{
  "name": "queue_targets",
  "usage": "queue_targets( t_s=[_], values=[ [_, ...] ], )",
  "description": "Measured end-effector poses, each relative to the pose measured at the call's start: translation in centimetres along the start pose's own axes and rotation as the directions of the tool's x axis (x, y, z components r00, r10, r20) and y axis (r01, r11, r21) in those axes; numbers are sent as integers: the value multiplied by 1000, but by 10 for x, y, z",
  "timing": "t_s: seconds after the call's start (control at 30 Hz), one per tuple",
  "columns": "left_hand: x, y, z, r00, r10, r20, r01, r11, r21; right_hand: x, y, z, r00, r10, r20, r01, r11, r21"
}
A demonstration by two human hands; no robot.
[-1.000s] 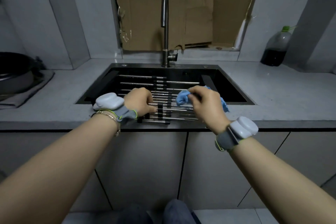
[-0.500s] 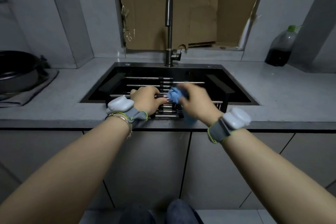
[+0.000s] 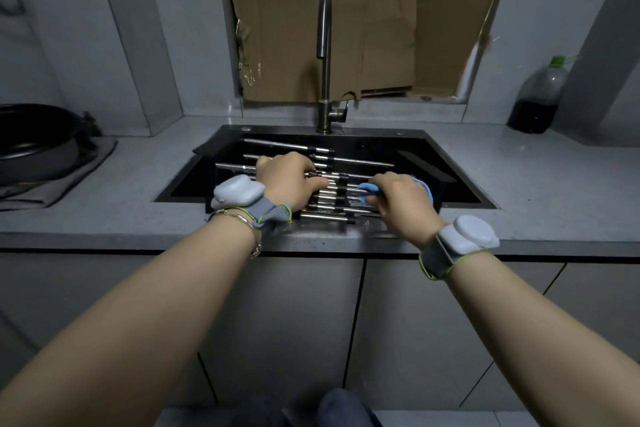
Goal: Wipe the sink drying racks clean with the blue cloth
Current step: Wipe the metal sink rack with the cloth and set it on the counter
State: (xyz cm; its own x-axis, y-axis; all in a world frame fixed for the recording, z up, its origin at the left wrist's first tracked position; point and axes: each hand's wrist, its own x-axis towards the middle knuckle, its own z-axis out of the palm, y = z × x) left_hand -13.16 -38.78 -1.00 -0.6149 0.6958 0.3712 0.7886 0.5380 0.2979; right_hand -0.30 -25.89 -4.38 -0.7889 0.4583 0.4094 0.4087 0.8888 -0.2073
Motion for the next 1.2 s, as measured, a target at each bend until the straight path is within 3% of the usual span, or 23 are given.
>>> queue_targets(
  t_s=[0.17, 0.3, 0.4, 0.5, 0.57, 0.6, 0.63, 0.7, 0.77, 0.93, 1.0, 1.1, 1.2],
  values=[
    [4, 17, -4, 999, 33, -30, -34, 999, -13, 4, -10, -9, 992, -75, -97, 80, 996, 47],
    [6, 28, -19, 965, 160, -209, -145, 986, 84, 3, -4, -7, 961, 23, -275, 24, 986, 168],
    [7, 22, -30, 842, 220, -493, -189, 975, 113, 6, -5, -6, 918, 182, -354, -70, 949, 306],
    [10, 6, -33, 741, 76, -668, -70, 997, 35, 9, -8, -4, 867, 329, -374, -106, 855, 508],
    [11, 9, -43, 766, -135, -628, -24, 971, -238, 10, -12, -7, 851, 376, -367, -79, 782, 618],
    [15, 12, -44, 812, -247, -528, -8, 901, -433, 10, -14, -8, 850, 386, -358, -63, 749, 659],
    [21, 14, -45, 866, -323, -382, 29, 795, -606, 10, -16, -8, 854, 391, -342, -45, 712, 700],
    [32, 26, -44, 937, -321, -140, 73, 569, -819, 11, -21, -10, 861, 395, -321, 2, 629, 778],
    [38, 38, -39, 951, -289, -110, 58, 517, -854, 11, -23, -10, 873, 398, -283, 13, 561, 827],
    [55, 65, -36, 960, -230, -162, -15, 533, -846, 8, -3, -21, 919, 387, -81, -107, 441, 891],
    [63, 73, -35, 960, -215, -177, -27, 559, -829, 8, 8, -28, 906, 423, -22, -139, 344, 929],
    [69, 81, -35, 964, -193, -182, -30, 600, -799, 16, 17, -42, 865, 502, -17, -62, 141, 988],
    [74, 85, -33, 966, -180, -187, -33, 632, -774, 29, 19, -55, 844, 533, -52, -24, 135, 991]
  ],
)
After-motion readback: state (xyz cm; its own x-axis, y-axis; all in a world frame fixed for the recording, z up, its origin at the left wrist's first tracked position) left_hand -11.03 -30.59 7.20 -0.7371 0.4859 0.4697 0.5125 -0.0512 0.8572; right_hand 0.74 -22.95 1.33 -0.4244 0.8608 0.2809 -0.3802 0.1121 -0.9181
